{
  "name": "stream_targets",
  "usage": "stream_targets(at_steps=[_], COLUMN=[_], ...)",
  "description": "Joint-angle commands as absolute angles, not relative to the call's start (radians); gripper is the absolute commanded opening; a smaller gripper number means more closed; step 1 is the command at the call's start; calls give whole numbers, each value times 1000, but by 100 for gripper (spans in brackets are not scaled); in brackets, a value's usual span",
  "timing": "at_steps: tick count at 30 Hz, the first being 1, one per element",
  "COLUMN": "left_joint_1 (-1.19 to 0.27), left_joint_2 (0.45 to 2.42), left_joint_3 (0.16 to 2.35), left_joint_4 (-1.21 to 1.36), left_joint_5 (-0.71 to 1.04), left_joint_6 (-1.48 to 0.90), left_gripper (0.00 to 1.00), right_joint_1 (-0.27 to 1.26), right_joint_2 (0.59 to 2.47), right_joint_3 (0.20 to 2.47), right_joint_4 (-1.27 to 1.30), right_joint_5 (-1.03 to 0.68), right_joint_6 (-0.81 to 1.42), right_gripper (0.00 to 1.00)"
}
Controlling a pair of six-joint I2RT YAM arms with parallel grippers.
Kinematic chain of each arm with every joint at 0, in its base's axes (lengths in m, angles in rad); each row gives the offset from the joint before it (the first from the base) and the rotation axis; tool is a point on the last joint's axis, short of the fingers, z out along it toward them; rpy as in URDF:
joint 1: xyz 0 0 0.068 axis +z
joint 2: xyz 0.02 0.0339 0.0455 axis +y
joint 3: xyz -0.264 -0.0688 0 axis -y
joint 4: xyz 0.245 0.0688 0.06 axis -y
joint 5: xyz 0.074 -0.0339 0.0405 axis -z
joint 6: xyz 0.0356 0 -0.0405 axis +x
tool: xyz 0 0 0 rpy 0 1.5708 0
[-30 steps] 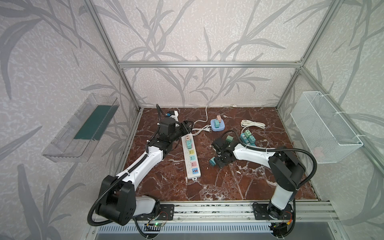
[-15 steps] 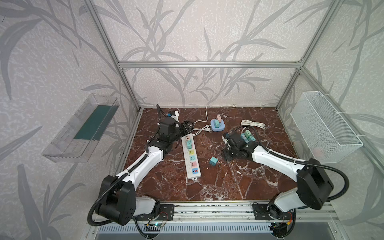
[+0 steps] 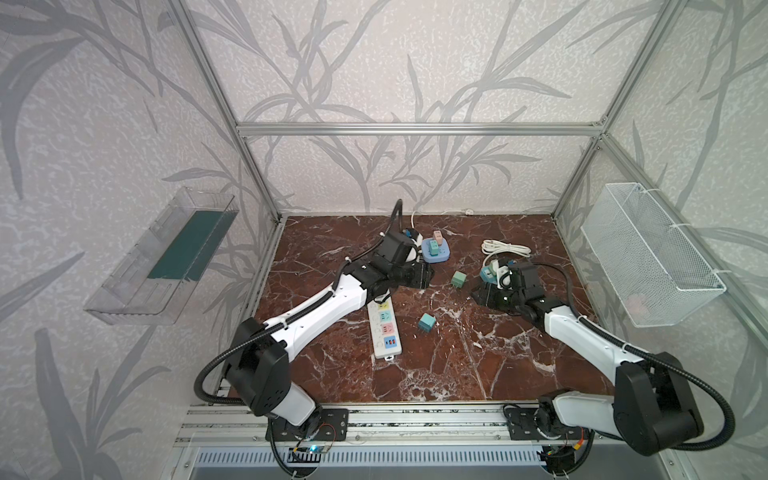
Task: Insert the plug
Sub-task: 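Reach the left gripper to the teal adapter on the table and grasp it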
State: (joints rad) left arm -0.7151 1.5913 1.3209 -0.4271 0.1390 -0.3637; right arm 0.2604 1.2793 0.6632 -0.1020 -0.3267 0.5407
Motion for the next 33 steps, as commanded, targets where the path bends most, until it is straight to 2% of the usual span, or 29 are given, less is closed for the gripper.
stream_targets(at_steps=[1, 4, 7, 12, 17, 24, 33], left_joint_1=[-809, -901, -919, -899, -898, -893, -888], left_joint_2=[1690, 1773, 1827, 1940, 1985, 2047, 2091], left_joint_3=[1418, 1492, 1513, 1562, 1541, 1545, 1552], left_joint_4=[-722, -839, -880, -957, -929, -901, -868], left_joint_5=[-39, -152, -160, -99, -53, 43, 23], left_joint_6=[-185, -148, -170, -164, -158, -161, -180], left_gripper=[66, 72, 73, 75, 75, 73, 61], right_joint_1=[257, 258, 257, 257, 258, 258, 256], right_joint_2=[1249, 1233, 1215, 1212, 1218, 1192, 1204], right_joint_3=[654, 668, 689, 682, 670, 646, 635], right_joint_4=[-27, -57, -100, -101, -94, -121, -128], right_joint_5=[-386, -418, -411, -386, -388, -367, -388], right_joint_6=[581, 564, 547, 537, 527, 491, 478], right_gripper=[68, 74, 75, 74, 74, 76, 77])
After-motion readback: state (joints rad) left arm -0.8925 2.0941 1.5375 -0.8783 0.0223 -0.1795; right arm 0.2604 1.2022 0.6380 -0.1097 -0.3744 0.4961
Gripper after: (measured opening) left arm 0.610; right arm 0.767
